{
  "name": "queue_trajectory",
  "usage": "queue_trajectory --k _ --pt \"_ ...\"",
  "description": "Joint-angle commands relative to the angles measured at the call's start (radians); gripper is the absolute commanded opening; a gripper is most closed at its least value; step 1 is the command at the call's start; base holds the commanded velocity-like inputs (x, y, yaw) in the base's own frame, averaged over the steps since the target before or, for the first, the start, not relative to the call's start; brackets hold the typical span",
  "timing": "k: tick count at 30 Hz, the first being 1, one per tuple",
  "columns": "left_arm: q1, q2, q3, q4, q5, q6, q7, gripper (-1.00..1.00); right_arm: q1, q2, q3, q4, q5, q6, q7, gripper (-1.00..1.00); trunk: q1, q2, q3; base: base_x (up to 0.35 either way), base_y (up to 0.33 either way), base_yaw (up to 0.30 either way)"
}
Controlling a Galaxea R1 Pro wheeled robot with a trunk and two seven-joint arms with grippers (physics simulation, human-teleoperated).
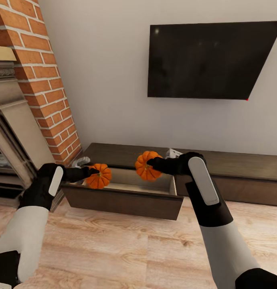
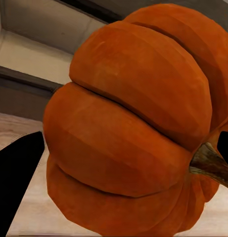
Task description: Place each of the two pumpkins and all three candles from the living room inside a cabinet in the living room (use any cabinet), then make sure every cabinet is closed, and position the cauldron so it is next to a table in the living room.
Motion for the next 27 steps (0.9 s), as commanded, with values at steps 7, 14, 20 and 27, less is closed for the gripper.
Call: queue_trajectory --k 7,14,20,27 --pt "-0.006 -0.049 -0.005 0.006 0.002 -0.001 0.074 -1.00 0.020 0.010 0.007 0.025 -0.014 -0.012 -0.041 -1.00 0.000 0.000 0.000 0.007 0.000 0.000" --pt "-0.006 -0.052 -0.003 -0.004 0.003 -0.002 0.074 -1.00 0.020 0.010 0.006 0.086 -0.021 -0.034 -0.069 -1.00 0.000 0.000 0.000 0.125 0.017 0.000" --pt "-0.006 -0.056 -0.003 -0.013 0.006 -0.002 0.073 -1.00 0.019 0.010 0.004 0.093 -0.024 -0.039 -0.073 -1.00 0.000 0.000 0.000 0.092 0.001 0.000" --pt "-0.006 -0.058 -0.004 -0.022 0.008 -0.001 0.072 -1.00 0.019 0.010 0.001 0.095 -0.027 -0.039 -0.073 -1.00 0.000 0.000 0.000 0.166 0.000 0.000"
